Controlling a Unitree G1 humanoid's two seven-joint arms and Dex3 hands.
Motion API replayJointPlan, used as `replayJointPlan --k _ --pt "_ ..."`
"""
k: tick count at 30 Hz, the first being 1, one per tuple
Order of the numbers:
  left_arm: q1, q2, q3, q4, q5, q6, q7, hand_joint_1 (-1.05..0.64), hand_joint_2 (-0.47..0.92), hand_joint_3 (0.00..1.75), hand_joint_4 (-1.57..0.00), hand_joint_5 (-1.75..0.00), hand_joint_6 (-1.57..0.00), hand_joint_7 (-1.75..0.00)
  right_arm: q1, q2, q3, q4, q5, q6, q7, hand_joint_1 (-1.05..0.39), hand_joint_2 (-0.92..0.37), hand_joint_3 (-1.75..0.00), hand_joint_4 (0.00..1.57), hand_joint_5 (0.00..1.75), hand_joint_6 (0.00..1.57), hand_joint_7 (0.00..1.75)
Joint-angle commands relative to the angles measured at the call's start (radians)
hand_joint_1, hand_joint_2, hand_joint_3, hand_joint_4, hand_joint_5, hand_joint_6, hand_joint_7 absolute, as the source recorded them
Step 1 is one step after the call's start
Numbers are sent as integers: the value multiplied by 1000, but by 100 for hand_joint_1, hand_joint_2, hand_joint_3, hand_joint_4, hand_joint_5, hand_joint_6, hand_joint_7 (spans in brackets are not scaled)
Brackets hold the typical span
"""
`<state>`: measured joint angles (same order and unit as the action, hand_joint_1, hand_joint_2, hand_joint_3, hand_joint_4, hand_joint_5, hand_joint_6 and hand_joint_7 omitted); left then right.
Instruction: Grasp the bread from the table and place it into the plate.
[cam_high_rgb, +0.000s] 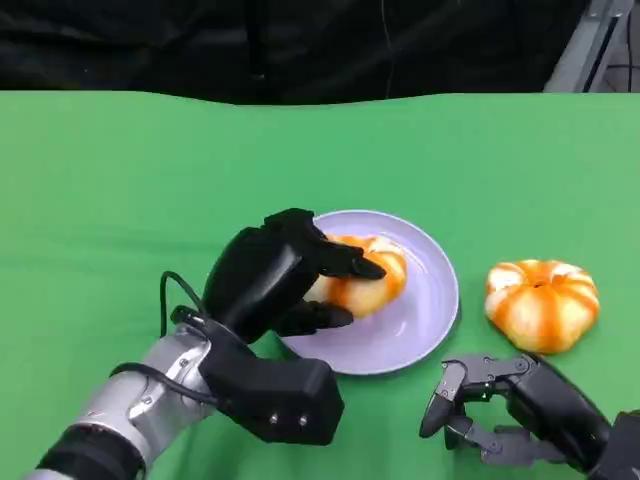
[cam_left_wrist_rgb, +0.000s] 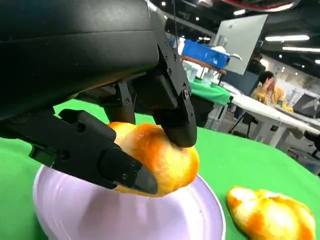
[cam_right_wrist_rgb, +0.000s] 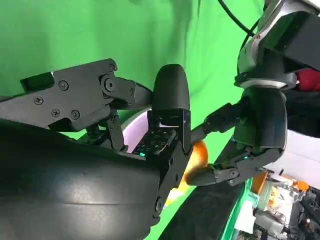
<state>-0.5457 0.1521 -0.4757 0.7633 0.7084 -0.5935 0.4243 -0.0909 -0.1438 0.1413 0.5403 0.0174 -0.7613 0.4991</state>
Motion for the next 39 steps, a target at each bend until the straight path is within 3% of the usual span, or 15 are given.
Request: replayJointPlan --k 1,13,14,16,19,20,24,31,35,39 --pt "-49 -4 7 53 -26 -10 -37 -9 87 0 -69 -112 -105 -21 8 -7 0 4 8 -8 0 -9 -86 -56 72 160 82 112" --pt "-148 -25 -11 235 -35 -50 -53 -11 89 0 -71 -97 -107 -10 8 -12 13 -6 -7 -4 -7 -10 -86 -56 72 160 80 112" --pt "-157 -23 -12 254 -33 -51 -52 -13 89 0 -71 -89 -105 -8 6 -12 14 -5 -9 -5 -7 -10 -86 -57 72 160 80 112" --pt "-171 -22 -14 281 -30 -55 -49 -19 91 2 -86 -34 -99 -2 3 -12 16 -4 -10 -7 -7 -9 -86 -58 73 160 80 113" --pt "-180 -21 -18 299 -25 -63 -35 -21 92 2 -92 -17 -98 0 2 -13 17 -2 -10 -7 -7 -9 -86 -58 73 160 80 113" --pt "-183 -21 -20 303 -21 -67 -26 -38 92 8 -84 -10 -85 0 2 -14 17 -1 -9 -7 -6 -9 -86 -58 73 160 79 114" --pt "-193 -19 -27 319 -16 -72 -15 -59 92 17 -76 -2 -69 0 0 -15 18 2 -11 -11 -5 -9 -86 -59 72 160 79 114" --pt "-197 -20 -10 325 -68 -78 -108 -75 92 26 -63 0 -55 0 -1 -15 20 3 -2 -7 5 -9 -85 -59 72 160 78 115" --pt "-194 -13 11 302 -119 -64 -241 -86 92 53 -41 0 -29 0 -2 -17 23 -3 -11 -4 5 -10 -85 -60 71 160 78 116" --pt "-188 -11 20 282 -132 -54 -279 -89 92 60 -36 0 -24 0 -3 -17 24 1 -11 -8 4 -9 -84 -61 71 160 77 117"
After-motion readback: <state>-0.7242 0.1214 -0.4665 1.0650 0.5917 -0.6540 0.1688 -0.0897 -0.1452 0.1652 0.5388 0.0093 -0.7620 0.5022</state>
